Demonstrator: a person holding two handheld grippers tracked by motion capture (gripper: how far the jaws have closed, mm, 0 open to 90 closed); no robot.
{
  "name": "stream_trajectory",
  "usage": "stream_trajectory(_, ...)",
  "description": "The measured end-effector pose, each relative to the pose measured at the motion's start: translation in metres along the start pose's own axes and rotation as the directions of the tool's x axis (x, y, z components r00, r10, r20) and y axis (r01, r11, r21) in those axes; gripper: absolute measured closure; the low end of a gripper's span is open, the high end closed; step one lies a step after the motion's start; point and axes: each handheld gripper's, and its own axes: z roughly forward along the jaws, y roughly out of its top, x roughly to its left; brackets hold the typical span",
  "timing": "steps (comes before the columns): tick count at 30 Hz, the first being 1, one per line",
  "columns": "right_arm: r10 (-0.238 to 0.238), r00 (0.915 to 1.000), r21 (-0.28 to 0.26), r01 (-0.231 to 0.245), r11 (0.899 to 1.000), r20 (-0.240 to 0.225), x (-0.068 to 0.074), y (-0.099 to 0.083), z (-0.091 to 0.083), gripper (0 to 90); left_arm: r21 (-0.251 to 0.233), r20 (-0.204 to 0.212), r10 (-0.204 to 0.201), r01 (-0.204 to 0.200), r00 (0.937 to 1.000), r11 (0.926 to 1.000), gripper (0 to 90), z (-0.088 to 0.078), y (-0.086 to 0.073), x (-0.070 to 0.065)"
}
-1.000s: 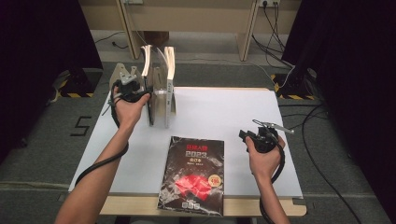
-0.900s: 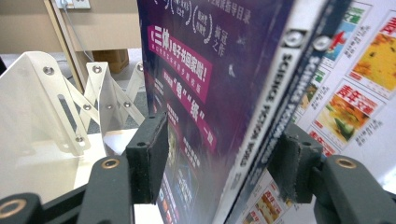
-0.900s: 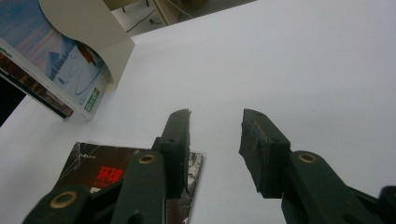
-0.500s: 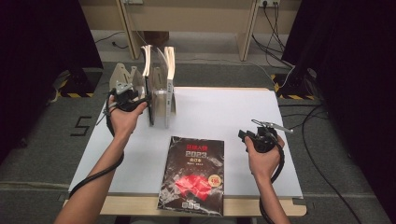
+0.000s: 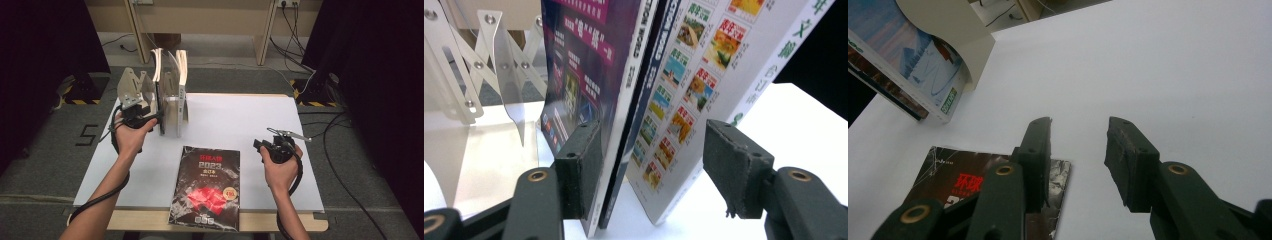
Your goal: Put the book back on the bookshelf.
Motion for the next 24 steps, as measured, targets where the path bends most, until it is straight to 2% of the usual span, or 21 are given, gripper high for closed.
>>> stream_trajectory(4,-0.003,1.0,0.002,0.003,1.0,0.0,0.001,0.0,0.001,62.5,0.013,0.008,-0.004,0.004,1.0,0.9999,40.3,-0.003,-0.003,0.001)
stream_trajectory(9,-0.001,1.0,0.017,0.001,1.0,0.001,0.003,-0.001,0.003,62.5,0.057,0.023,-0.007,0.006,0.9997,0.9984,41.1,-0.007,-0.014,0.003)
stream_trajectory(11,-0.009,1.0,0.018,0.009,1.0,0.0,0.004,-0.002,0.004,62.5,0.061,0.024,-0.003,0.001,0.9997,0.9981,41.1,-0.008,-0.017,0.002)
stream_trajectory(15,-0.019,0.9998,0.031,0.019,0.999,-0.001,0.004,-0.003,0.006,62.6,0.107,0.036,0.002,-0.006,0.9993,0.9942,41.1,-0.01,-0.032,0.002)
stream_trajectory(20,-0.014,0.9999,0.055,0.015,0.998,-0.001,0.007,-0.006,0.008,62.5,0.137,0.052,0.01,-0.017,0.9986,0.9905,41.2,-0.015,-0.046,-0.001)
stream_trajectory(24,-0.015,0.9999,0.076,0.015,0.997,-0.001,0.007,-0.009,0.013,62.5,0.16,0.072,-0.003,-0.009,0.9974,0.9871,41.6,-0.018,-0.059,-0.005)
